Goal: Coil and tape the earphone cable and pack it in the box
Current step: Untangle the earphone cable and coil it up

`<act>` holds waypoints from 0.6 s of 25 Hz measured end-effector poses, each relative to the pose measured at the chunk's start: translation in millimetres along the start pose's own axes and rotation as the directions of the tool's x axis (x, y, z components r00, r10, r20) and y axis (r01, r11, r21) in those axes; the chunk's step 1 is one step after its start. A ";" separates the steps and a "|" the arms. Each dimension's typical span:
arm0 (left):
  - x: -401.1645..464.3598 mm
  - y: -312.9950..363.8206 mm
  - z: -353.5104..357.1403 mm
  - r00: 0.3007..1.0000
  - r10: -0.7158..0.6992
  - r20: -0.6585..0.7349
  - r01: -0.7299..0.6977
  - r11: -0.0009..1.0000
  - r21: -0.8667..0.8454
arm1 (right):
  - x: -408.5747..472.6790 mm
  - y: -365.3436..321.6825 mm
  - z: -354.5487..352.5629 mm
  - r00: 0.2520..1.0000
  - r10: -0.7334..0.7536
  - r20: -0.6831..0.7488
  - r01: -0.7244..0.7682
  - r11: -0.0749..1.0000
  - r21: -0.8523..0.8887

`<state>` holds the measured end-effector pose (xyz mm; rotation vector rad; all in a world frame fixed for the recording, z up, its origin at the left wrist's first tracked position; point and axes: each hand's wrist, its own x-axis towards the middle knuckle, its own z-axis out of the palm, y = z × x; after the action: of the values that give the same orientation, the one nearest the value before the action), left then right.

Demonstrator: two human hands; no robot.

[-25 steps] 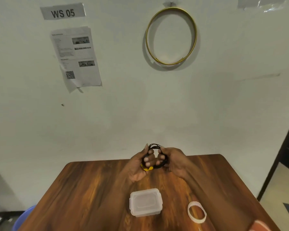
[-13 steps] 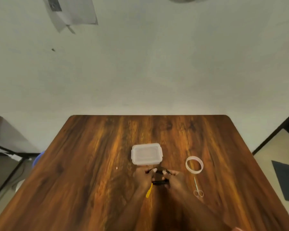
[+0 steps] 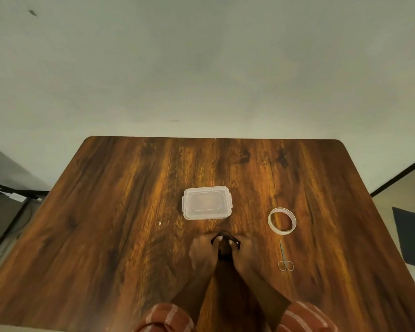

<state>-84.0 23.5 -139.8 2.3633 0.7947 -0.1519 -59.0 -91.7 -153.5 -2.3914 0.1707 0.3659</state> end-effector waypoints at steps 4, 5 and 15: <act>7.5 -6.7 2.2 0.997 0.079 -0.014 -0.075 0.981 0.179 | 3.6 8.6 4.0 0.996 -0.077 -0.051 0.067 0.982 -0.178; 9.6 -10.8 3.6 0.995 0.095 -0.011 -0.092 0.980 0.174 | 3.9 9.7 3.0 0.994 -0.083 -0.072 0.070 0.984 -0.165; 1.3 -16.7 -16.4 0.953 0.274 -0.129 -0.258 0.958 0.128 | 6.6 36.9 -82.4 0.938 -0.176 -0.298 0.069 0.939 -0.337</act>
<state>-94.0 44.3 -136.1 2.5829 0.5357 0.0948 -43.2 -174.3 -119.9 -2.7597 0.1129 -0.0719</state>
